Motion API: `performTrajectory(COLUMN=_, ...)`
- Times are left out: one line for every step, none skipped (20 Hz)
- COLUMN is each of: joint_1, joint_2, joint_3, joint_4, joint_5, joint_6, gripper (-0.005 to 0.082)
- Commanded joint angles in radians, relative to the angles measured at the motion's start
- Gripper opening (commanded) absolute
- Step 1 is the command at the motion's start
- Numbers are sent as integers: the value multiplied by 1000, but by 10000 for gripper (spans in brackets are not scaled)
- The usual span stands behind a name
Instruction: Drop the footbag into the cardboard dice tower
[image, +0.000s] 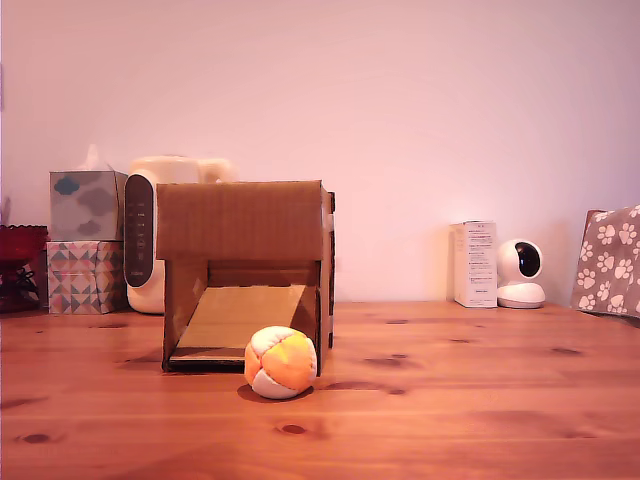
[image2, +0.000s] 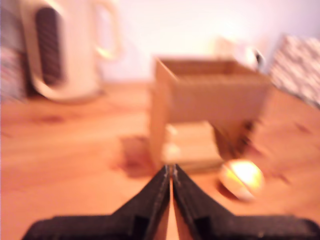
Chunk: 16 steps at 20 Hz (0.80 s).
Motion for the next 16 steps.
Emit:
performTrajectory(joint_1=-39, joint_2=36, joint_3=8, joint_4=42, joint_5=4, joint_6=-3, gripper=-20)
performTrajectory(joint_1=-70, joint_2=68, joint_3=8, joint_4=70, joint_5=4, joint_6=-3, gripper=-19)
performTrajectory(joint_1=-102, joint_2=103, joint_3=8, joint_4=98, joint_5=3, joint_6=-3, gripper=-19)
performTrajectory(joint_1=-137, joint_2=144, joint_3=8, joint_4=127, joint_5=3, joint_6=-3, gripper=-20)
performTrajectory(joint_1=-168, joint_2=186, joint_3=8, joint_4=159, joint_5=1, joint_6=-3, gripper=-20)
performTrajectory(joint_1=-203, joint_2=231, joint_3=9, joint_4=189, joint_5=-3, joint_6=-3, gripper=-19)
performTrajectory(joint_1=-235, joint_2=277, joint_3=9, joint_4=226, joint_5=-6, joint_6=-3, gripper=-19)
performTrajectory(joint_1=-266, joint_2=322, joint_3=9, joint_4=265, joint_5=-6, joint_6=-3, gripper=-19)
performTrajectory(joint_1=-296, joint_2=367, joint_3=9, joint_4=304, joint_5=-13, joint_6=-3, gripper=-20)
performTrajectory(joint_1=-328, joint_2=422, joint_3=9, joint_4=351, joint_5=-21, joint_6=-3, gripper=-19)
performTrajectory(joint_1=-355, joint_2=472, joint_3=9, joint_4=394, joint_5=-33, joint_6=-3, gripper=-19)
performTrajectory(joint_1=-380, joint_2=525, joint_3=10, joint_4=434, joint_5=-39, joint_6=-3, gripper=-19)
performTrajectory(joint_1=-400, joint_2=578, joint_3=12, joint_4=474, joint_5=-44, joint_6=-3, gripper=-19)
performTrajectory(joint_1=-416, joint_2=629, joint_3=13, joint_4=515, joint_5=-47, joint_6=-3, gripper=-19)
performTrajectory(joint_1=-430, joint_2=676, joint_3=16, joint_4=554, joint_5=-51, joint_6=-3, gripper=-19)
performTrajectory(joint_1=-442, joint_2=726, joint_3=20, joint_4=597, joint_5=-53, joint_6=-3, gripper=-20)
